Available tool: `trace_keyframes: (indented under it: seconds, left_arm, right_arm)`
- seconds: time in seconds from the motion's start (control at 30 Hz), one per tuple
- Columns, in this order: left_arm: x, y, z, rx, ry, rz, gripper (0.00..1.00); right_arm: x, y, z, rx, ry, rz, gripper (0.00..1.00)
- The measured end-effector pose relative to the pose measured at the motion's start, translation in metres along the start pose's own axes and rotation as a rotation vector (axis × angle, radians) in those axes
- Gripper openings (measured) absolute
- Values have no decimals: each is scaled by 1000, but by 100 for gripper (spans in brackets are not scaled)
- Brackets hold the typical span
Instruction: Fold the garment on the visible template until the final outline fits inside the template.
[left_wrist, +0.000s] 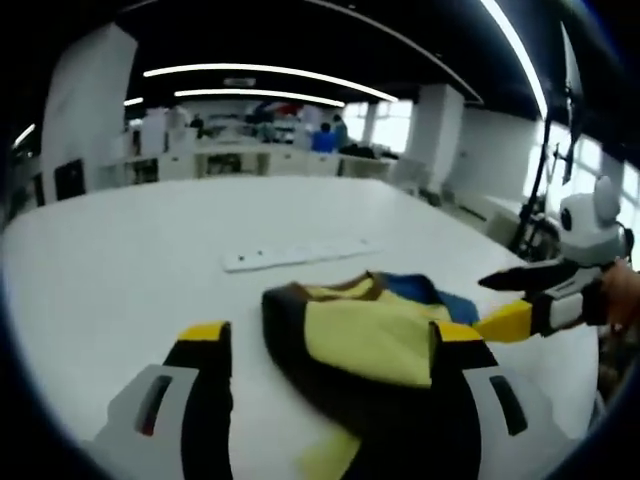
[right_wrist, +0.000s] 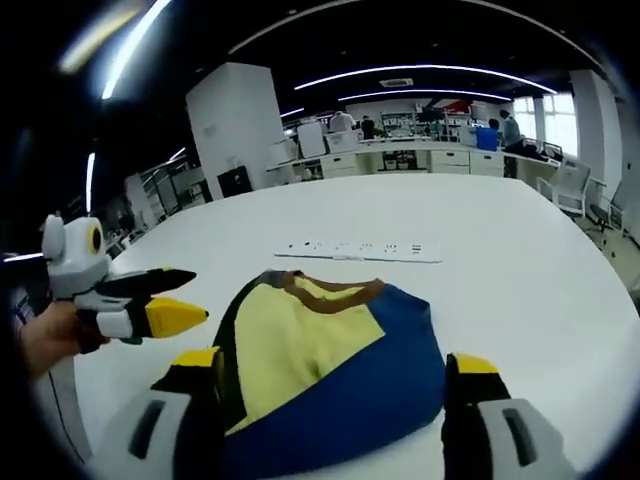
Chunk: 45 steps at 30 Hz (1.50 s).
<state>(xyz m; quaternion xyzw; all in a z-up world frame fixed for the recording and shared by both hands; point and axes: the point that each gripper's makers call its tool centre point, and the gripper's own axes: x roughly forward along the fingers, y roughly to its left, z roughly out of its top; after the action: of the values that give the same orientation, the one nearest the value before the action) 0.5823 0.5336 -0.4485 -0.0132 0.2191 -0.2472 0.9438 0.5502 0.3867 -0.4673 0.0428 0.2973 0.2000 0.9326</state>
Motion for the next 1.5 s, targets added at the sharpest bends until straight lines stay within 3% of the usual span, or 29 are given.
trace_keyframes:
  seconds: [0.6, 0.83, 1.07, 1.37, 1.5]
  left_arm:
    - [-32, -39, -44, -1, 32, -52, 62]
    - [-43, -54, -56, -11, 34, -67, 52]
    - [-44, -63, -73, -24, 79, -76, 40]
    - [-41, -70, -92, -84, 136, -94, 27]
    - [-40, -77, -98, -107, 156, -112, 23]
  right_arm:
    - [-28, 56, -61, 16, 81, 67, 77]
    - [-32, 69, -81, 41, 105, 75, 66]
    - [-33, 83, -101, 69, 129, 98, 50]
    - [-33, 95, -111, 105, 126, 118, 37]
    - [-34, 110, -113, 136, 122, 151, 35]
